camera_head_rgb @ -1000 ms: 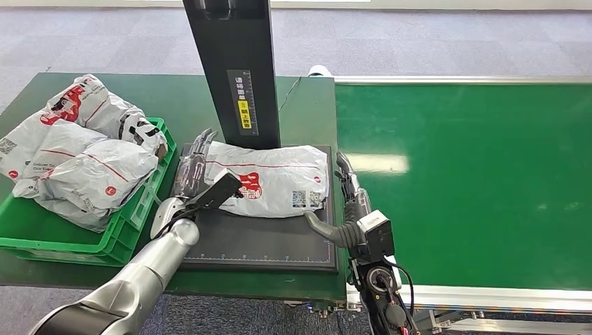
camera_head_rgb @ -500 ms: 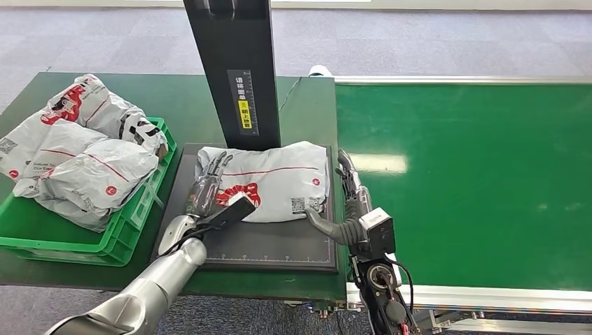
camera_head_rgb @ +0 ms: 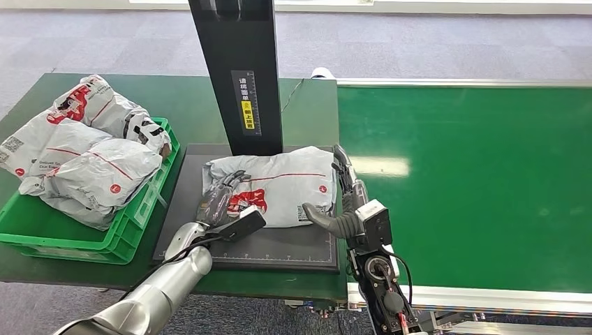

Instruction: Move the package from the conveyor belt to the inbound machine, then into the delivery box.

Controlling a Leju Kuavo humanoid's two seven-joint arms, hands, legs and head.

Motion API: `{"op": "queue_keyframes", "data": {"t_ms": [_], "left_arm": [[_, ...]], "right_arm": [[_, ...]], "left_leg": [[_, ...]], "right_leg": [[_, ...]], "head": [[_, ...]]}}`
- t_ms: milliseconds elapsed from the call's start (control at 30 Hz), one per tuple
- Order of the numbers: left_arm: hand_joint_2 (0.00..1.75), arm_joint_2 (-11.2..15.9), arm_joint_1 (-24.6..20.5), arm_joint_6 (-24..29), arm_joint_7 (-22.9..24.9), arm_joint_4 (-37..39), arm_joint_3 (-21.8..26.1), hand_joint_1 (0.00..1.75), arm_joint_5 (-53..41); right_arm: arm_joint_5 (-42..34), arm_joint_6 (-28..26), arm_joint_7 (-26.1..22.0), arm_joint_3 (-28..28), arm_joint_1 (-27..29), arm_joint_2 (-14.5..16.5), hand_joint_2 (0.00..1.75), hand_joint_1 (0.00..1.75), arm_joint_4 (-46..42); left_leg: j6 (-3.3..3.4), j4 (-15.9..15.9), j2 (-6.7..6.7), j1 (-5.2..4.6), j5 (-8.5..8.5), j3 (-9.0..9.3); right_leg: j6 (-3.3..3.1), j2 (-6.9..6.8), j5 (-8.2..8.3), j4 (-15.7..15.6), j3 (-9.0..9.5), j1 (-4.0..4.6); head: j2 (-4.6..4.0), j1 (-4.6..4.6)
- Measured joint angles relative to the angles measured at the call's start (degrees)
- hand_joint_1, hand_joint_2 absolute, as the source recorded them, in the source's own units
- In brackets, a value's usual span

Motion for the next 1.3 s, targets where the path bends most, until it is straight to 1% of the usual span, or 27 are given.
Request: {"op": "queue_keyframes", "data": {"t_ms": [167, 333, 533, 633, 733, 933, 1100, 1300], "left_arm": [[1.75, -0.01, -0.21, 0.38, -2.87, 0.02, 0.02, 1.75, 1.83], [1.75, -0.11, -0.23, 2.73, -7.31, -0.22, 0.18, 1.75, 5.18], [1.75, -0.11, 0.71, 5.82, -14.49, -2.28, 1.3, 1.75, 11.47], [1.75, 0.02, 1.31, 6.81, -18.48, -4.78, 2.47, 1.75, 16.54], [1.75, 0.45, 2.07, 7.2, -20.32, -9.22, 3.32, 1.75, 21.95], [1.75, 2.68, 4.41, 7.5, -20.61, -22.49, 3.9, 1.75, 30.98], [1.75, 4.79, 6.6, 7.37, -20.26, -32.61, 4.99, 1.75, 32.33], [1.75, 6.79, 9.42, 6.31, -18.23, -45.3, 7.72, 1.75, 33.81]], "right_arm": [[-0.28, -0.2, -0.39, 0.06, -0.48, 0.0, 1.75, 0.0, 1.6], [-0.56, -0.45, -0.49, 0.05, -0.4, -0.01, 1.75, 0.0, 2.3], [-0.75, -0.97, -0.49, 0.02, 0.28, -0.03, 1.75, 0.0, 2.66], [-0.93, -1.6, -0.49, 0.02, 0.85, -0.1, 1.75, 0.0, 2.69], [-1.03, -2.16, -0.5, 0.01, 1.63, -0.34, 1.75, 0.0, 2.69], [-0.95, -2.42, -0.56, -0.07, 3.48, -0.86, 1.75, 0.0, 2.46], [-0.64, -2.49, -0.58, -0.27, 4.11, -1.04, 1.75, 0.0, 2.07], [0.26, -2.4, -0.58, -0.97, 4.57, -1.05, 1.75, 0.0, 1.22]], "left_leg": [[0.0, 0.01, 0.01, 0.0, 0.01, 0.0], [-0.01, 0.01, 0.02, 0.0, 0.0, -0.08], [-0.01, 0.01, 0.03, 0.0, 0.0, -0.19], [-0.01, 0.01, 0.03, 0.01, 0.0, -0.23], [-0.01, 0.01, 0.03, 0.01, 0.0, -0.25], [-0.01, 0.01, 0.03, 0.01, 0.0, -0.28], [-0.01, 0.0, 0.06, 0.01, 0.0, -0.28], [-0.01, 0.0, 0.07, 0.01, 0.0, -0.3]], "right_leg": [[0.0, 0.01, 0.01, 0.0, -0.02, 0.0], [-0.01, 0.02, 0.01, 0.0, -0.14, 0.0], [-0.01, 0.03, 0.01, 0.0, -0.26, 0.01], [-0.01, 0.03, 0.01, 0.0, -0.3, 0.01], [-0.01, 0.03, 0.01, 0.0, -0.31, 0.01], [-0.01, 0.03, 0.01, 0.0, -0.34, 0.01], [-0.01, 0.06, 0.01, 0.01, -0.36, 0.01], [-0.01, 0.07, 0.01, 0.01, -0.38, 0.01]], "head": [[0.0, 0.01], [0.0, 0.0], [0.0, 0.0], [0.0, 0.0], [0.0, 0.0], [0.0, 0.0], [0.0, 0.0], [0.0, 0.01]]}}
